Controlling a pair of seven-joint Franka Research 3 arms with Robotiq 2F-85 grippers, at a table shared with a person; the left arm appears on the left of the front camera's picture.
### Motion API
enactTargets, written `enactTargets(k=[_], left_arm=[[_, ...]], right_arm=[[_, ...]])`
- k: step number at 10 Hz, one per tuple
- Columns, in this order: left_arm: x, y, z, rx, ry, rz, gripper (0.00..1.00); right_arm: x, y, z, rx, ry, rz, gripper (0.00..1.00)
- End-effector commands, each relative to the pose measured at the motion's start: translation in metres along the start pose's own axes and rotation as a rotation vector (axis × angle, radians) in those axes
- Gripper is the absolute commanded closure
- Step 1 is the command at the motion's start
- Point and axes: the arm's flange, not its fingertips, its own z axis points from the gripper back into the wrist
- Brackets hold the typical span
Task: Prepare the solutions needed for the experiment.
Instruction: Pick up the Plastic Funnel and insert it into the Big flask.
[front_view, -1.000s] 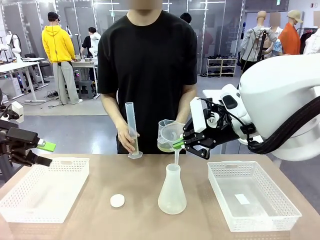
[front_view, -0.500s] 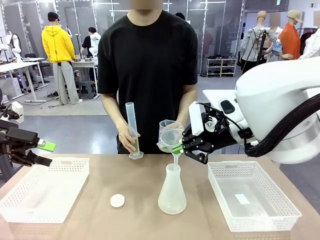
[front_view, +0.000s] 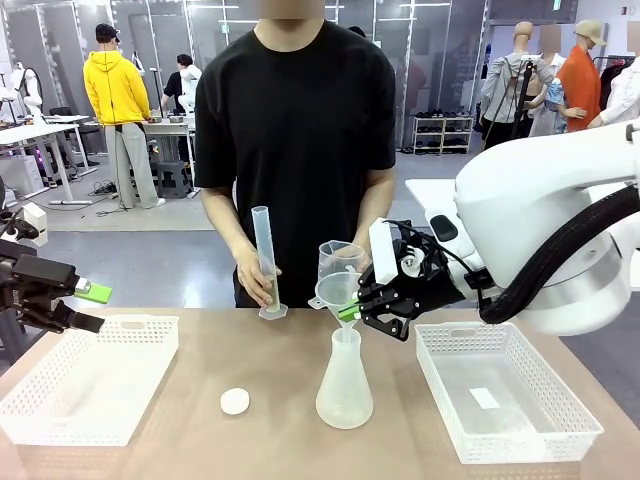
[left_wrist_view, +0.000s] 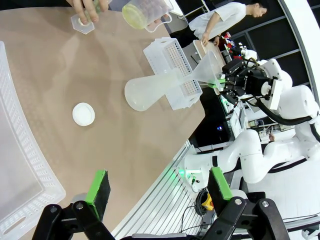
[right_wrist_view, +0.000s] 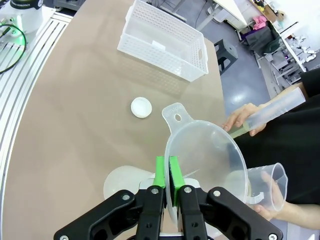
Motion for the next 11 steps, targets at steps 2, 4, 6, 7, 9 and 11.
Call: enactTargets(k=[2, 4, 6, 7, 9, 11], left_arm=[[0.002, 0.000, -0.002, -0.026, -0.016, -0.018, 0.00], [0.002, 0.000, -0.002, -0.026, -0.016, -0.018, 0.00], [0.002, 0.000, -0.002, -0.026, -0.016, -0.018, 0.00], [0.002, 0.000, -0.002, -0.026, -0.016, -0.018, 0.00], [0.002, 0.000, -0.002, -0.026, -0.016, -0.018, 0.00], [0.002, 0.000, -0.002, -0.026, -0.016, -0.018, 0.00]], right_arm=[[-0.015, 0.000, -0.019, -0.003, -0.018, 0.006, 0.95], [-0.018, 0.004, -0.021, 0.003, -0.016, -0.005, 0.95], [-0.021, 0.005, -0.023, -0.001, -0.019, -0.009, 0.91], [-0.021, 0.005, -0.024, 0.001, -0.022, -0.012, 0.84], [-0.023, 0.006, -0.025, 0.002, -0.016, -0.018, 0.70], [-0.022, 0.006, -0.025, 0.003, -0.010, -0.024, 0.67]])
